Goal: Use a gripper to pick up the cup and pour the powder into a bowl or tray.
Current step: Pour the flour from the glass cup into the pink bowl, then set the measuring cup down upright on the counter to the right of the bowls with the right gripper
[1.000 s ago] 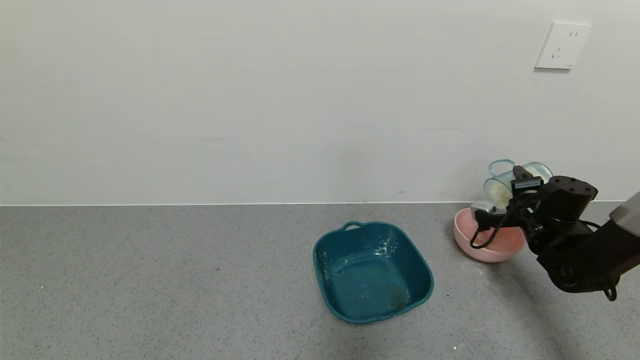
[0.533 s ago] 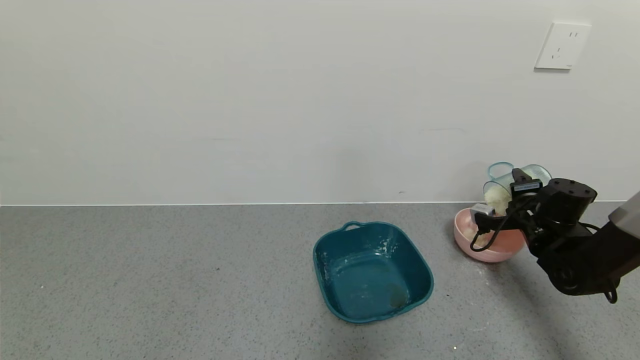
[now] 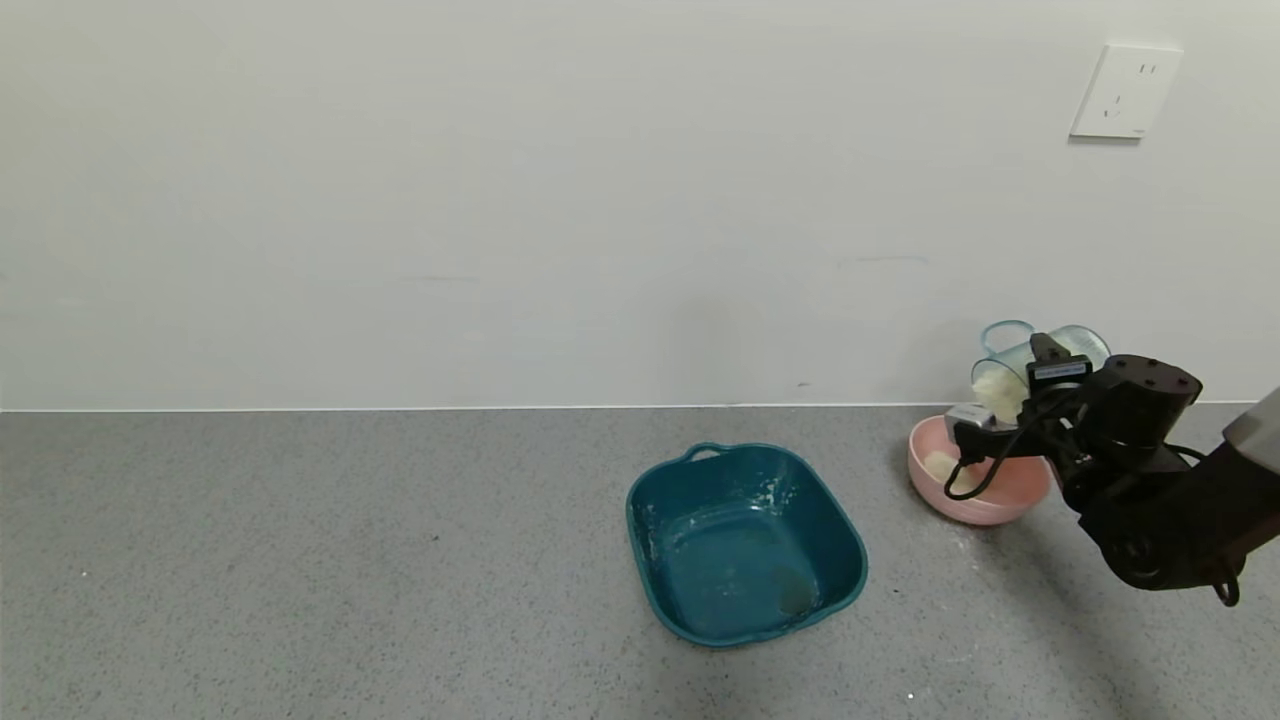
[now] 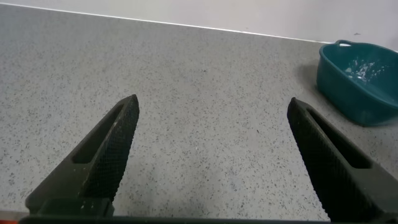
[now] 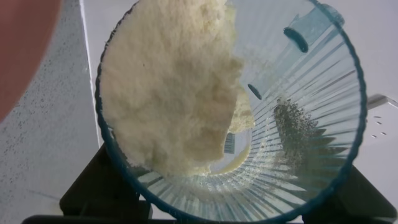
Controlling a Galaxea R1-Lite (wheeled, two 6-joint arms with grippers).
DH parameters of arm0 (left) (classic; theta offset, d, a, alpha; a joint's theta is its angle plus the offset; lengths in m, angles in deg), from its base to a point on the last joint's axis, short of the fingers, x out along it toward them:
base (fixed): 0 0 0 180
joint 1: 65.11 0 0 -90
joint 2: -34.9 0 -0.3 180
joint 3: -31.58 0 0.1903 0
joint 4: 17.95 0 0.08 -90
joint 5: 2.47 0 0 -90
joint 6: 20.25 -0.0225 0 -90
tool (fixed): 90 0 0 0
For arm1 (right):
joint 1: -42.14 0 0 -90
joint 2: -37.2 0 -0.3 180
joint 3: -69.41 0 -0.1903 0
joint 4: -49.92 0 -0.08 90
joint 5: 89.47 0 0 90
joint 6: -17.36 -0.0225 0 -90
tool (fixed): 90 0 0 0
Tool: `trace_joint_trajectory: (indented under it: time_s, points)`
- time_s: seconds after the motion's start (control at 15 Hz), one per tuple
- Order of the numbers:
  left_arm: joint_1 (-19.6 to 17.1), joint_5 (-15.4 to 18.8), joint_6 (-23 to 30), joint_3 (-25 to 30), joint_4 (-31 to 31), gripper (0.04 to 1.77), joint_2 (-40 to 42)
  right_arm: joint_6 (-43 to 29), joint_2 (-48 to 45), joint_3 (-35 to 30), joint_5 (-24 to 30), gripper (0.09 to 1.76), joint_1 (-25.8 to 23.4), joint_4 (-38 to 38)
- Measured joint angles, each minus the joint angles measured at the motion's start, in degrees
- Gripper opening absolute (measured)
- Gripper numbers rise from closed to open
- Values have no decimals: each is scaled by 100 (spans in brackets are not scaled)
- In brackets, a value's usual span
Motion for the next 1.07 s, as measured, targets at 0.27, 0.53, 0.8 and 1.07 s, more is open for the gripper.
trace_joint_trajectory:
  time_s: [0.27,0.53,0.8,1.07]
  points:
    - [0,0,0,0,0,172,0,-152,-139,-23,6,134,-126,112]
    - [0,2,1,0,0,172,0,-1182,-323,-113,-396,134,-208,112]
    - [0,2,0,0,0,172,0,-2187,-527,-391,-639,134,-204,63]
    - [0,2,0,0,0,172,0,-3388,-690,-739,-945,134,-137,-56]
